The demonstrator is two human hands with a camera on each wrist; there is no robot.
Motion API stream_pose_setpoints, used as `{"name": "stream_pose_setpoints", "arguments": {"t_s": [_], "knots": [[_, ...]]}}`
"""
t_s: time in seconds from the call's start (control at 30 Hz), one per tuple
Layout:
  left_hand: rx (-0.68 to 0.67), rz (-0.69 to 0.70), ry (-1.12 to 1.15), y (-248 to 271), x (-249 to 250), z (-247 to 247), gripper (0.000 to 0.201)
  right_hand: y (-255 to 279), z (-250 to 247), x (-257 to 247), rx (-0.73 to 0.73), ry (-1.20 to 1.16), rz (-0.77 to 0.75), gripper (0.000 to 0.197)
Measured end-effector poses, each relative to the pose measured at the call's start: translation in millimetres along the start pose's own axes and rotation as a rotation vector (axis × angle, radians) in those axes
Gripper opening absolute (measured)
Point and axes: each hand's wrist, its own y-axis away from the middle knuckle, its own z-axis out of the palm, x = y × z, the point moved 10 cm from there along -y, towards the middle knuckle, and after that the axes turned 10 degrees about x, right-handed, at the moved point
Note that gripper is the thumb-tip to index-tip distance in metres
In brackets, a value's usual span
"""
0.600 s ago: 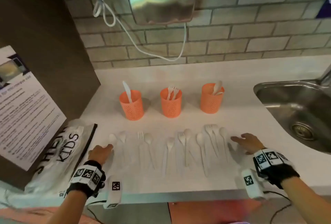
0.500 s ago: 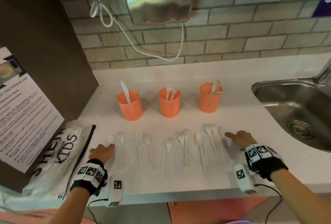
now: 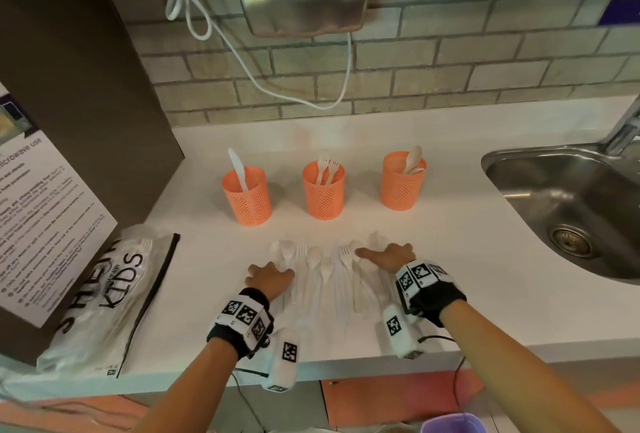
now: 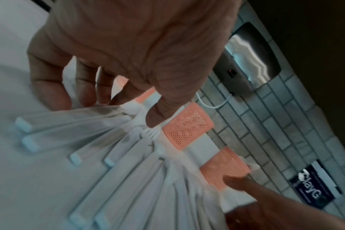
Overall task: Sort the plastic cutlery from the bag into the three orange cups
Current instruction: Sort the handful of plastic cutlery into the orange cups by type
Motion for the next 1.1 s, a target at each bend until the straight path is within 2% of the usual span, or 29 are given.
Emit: {"name": "stream_pose_setpoints", "arguments": {"t_s": [0.23, 0.3, 0.37, 0.43, 0.5, 0.6, 0.73, 0.83, 0.93, 1.0, 1.1], "knots": [[-0.116, -0.008, 0.327, 18.9, 43.5, 31.6, 0.067, 15.2, 19.8, -34.4, -0.027, -0.034, -0.034, 0.107], [-0.172, 0.007, 0.379, 24.8, 57.7, 38.8, 0.073, 16.7, 22.2, -43.0, -0.028, -0.044, -0.042, 0.1], [-0.217, 0.02, 0.399, 25.5, 67.6, 47.0, 0.077, 16.6, 28.3, -52.2, -0.089, -0.169, -0.042, 0.084], [-0.221, 0.001, 0.387, 23.9, 71.7, 52.0, 0.08, 16.9, 34.9, -56.5, -0.182, -0.369, -0.011, 0.073], [-0.212, -0.02, 0.344, 29.3, 75.3, 51.1, 0.096, 14.4, 36.9, -54.7, -0.228, -0.518, 0.035, 0.071], [-0.172, 0.006, 0.206, 30.5, 79.7, 50.3, 0.108, 16.8, 44.5, -52.2, -0.322, -0.609, 0.095, 0.072], [-0.093, 0.102, 0.044, 29.2, 87.7, 46.0, 0.1, 14.1, 54.7, -49.3, -0.389, -0.657, 0.125, 0.074], [-0.061, 0.153, 0.024, 24.3, 90.5, 45.2, 0.098, 15.7, 46.7, -49.5, -0.356, -0.691, 0.074, 0.049], [-0.056, 0.18, 0.019, 22.7, 94.3, 43.3, 0.096, 11.8, 42.3, -51.3, -0.341, -0.697, 0.062, 0.013], [-0.045, 0.184, 0.012, 18.2, 96.5, 41.9, 0.095, 11.4, 43.1, -51.5, -0.362, -0.72, 0.107, 0.019], [0.015, 0.188, -0.042, 13.8, 99.5, 36.5, 0.091, 13.0, 45.1, -53.7, -0.439, -0.849, 0.164, 0.016]]}}
